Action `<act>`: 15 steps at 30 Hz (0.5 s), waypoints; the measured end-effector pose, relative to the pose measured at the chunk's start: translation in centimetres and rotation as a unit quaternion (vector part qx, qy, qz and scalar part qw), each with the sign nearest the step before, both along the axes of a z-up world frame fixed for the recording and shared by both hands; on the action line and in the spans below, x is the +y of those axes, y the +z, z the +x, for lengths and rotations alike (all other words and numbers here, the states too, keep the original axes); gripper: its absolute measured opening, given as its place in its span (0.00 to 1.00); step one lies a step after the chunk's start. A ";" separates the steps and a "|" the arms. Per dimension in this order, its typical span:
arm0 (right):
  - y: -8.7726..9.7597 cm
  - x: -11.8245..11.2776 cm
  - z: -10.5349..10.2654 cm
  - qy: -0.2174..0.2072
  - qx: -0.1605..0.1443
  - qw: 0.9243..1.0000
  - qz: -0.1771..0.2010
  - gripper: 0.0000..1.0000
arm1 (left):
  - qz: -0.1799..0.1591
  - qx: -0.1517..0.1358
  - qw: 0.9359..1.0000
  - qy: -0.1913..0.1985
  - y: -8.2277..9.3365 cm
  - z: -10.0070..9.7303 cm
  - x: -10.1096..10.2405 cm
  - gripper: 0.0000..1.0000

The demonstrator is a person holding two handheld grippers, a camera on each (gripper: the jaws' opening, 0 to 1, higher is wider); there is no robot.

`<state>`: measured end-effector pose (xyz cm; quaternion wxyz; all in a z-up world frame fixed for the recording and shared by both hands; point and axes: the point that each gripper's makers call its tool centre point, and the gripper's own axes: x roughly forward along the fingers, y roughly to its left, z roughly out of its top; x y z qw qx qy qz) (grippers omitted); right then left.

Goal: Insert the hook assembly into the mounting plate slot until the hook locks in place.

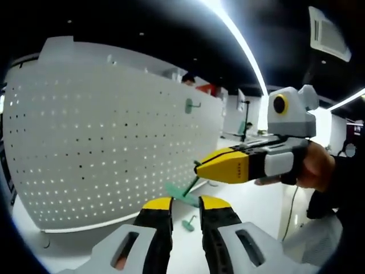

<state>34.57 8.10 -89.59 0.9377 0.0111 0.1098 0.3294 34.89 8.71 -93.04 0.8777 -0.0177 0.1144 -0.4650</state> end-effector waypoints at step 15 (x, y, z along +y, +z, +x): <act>0.0 -0.1 -0.4 0.000 -0.001 1.000 -0.002 0.01 | 0.004 -0.016 1.000 0.003 0.5 0.2 0.3 0.07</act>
